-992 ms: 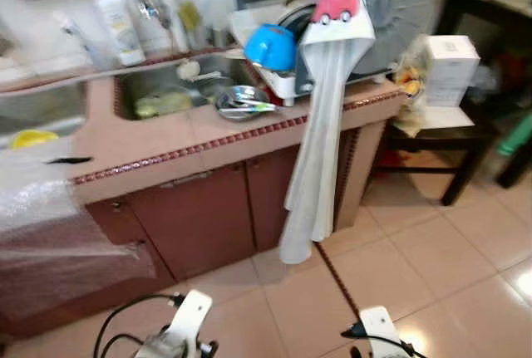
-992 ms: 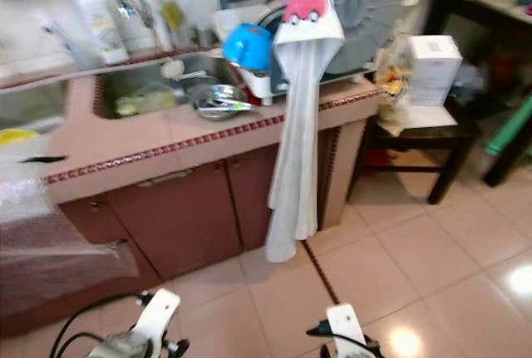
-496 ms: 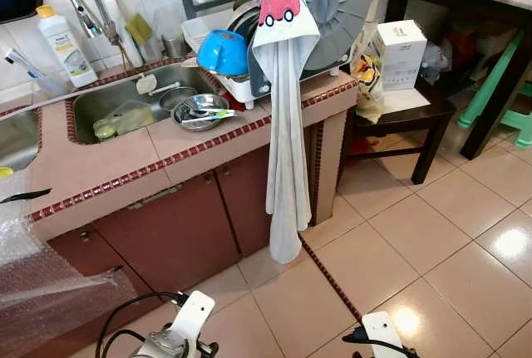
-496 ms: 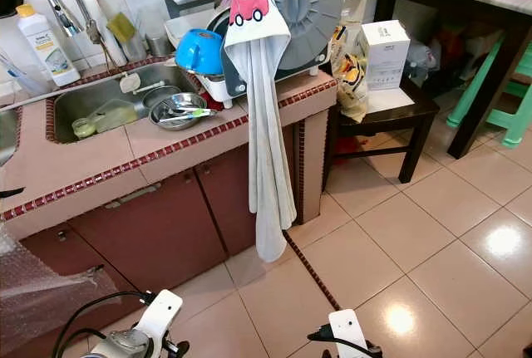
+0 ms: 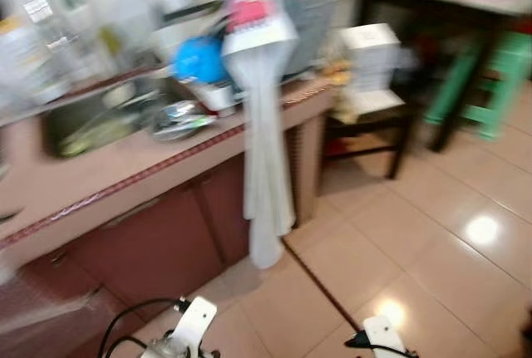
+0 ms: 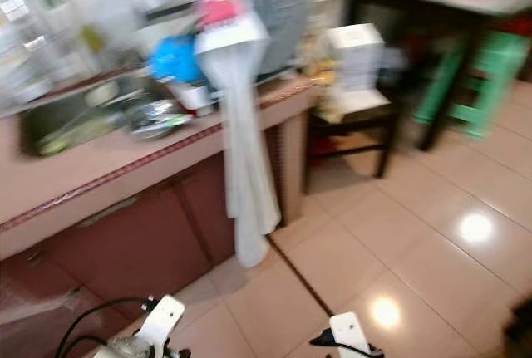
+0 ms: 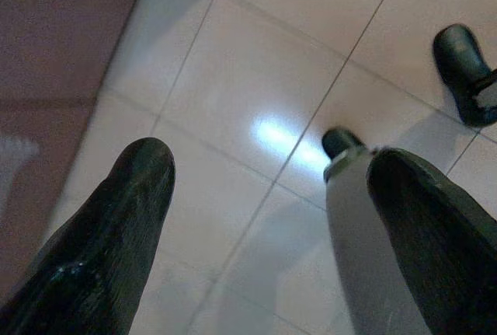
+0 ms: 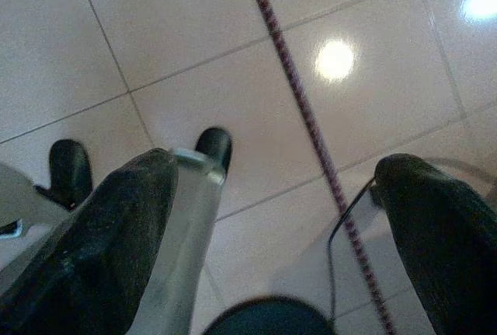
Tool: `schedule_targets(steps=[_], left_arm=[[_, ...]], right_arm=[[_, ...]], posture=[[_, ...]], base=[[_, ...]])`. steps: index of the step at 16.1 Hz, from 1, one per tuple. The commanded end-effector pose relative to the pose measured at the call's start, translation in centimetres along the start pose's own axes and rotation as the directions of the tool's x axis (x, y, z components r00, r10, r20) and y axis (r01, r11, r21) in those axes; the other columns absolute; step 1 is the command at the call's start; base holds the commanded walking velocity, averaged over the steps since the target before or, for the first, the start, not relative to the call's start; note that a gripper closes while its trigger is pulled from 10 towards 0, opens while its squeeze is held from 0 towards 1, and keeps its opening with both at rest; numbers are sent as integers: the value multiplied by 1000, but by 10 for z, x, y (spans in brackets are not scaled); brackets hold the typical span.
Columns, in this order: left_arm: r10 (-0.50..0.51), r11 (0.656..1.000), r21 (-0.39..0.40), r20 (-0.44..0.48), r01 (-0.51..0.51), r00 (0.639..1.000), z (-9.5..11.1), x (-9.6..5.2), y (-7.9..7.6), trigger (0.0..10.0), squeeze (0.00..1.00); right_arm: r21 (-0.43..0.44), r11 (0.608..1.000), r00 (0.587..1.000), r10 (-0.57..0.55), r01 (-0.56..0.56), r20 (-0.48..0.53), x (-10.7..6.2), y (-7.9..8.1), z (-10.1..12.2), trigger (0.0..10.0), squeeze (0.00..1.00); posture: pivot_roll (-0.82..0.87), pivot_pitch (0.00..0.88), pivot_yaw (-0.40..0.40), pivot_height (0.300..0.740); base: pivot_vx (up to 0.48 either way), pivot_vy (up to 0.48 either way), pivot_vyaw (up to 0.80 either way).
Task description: Kitchen organization
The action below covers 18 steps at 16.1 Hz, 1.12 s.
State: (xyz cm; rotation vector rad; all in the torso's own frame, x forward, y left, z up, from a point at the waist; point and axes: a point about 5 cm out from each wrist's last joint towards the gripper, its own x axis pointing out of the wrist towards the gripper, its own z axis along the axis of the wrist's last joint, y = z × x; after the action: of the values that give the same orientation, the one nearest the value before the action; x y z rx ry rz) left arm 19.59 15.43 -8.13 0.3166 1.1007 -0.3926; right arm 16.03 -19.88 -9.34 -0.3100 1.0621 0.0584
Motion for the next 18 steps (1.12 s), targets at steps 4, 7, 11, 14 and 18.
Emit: schedule_targets(steps=[4, 7, 11, 14, 18], left_arm=[[19, 1000, -1, 6, -19, 1000, 4, -1, 4, 10000, 0], [22, 1000, -10, 10, -22, 1000, 5, 0, 3, 10000, 0], [30, 999, -28, 13, -30, 999, 5, 0, 3, 10000, 0], [44, 998, -42, 9, -44, 999, 4, 0, 3, 10000, 0], [63, 994, -91, 1, -63, 998, 2, 0, 3, 10000, 0]], right_arm=[[-24, 1000, 1000, 6, -6, 10, 0, 1, 3, 10000, 0], [-26, 1000, 1000, 12, -12, 9, 0, 2, 3, 10000, 0], [-40, 999, 1000, 25, -25, 1, 0, 5, -1, 10000, 0], [-74, 996, 999, 46, -46, -1, -1, 7, -2, 10000, 0], [-86, 995, 998, 58, -58, -4, -1, 7, -3, 10000, 0]], posture=[[-98, 0, 111, 740], [-92, 0, 107, 740], [-85, 0, 99, 740], [-69, 0, 73, 740], [-31, 0, 33, 740]], base=[[0, 0, -769], [0, 0, -256], [0, 0, 0], [0, 0, 0], [0, 0, 0]])
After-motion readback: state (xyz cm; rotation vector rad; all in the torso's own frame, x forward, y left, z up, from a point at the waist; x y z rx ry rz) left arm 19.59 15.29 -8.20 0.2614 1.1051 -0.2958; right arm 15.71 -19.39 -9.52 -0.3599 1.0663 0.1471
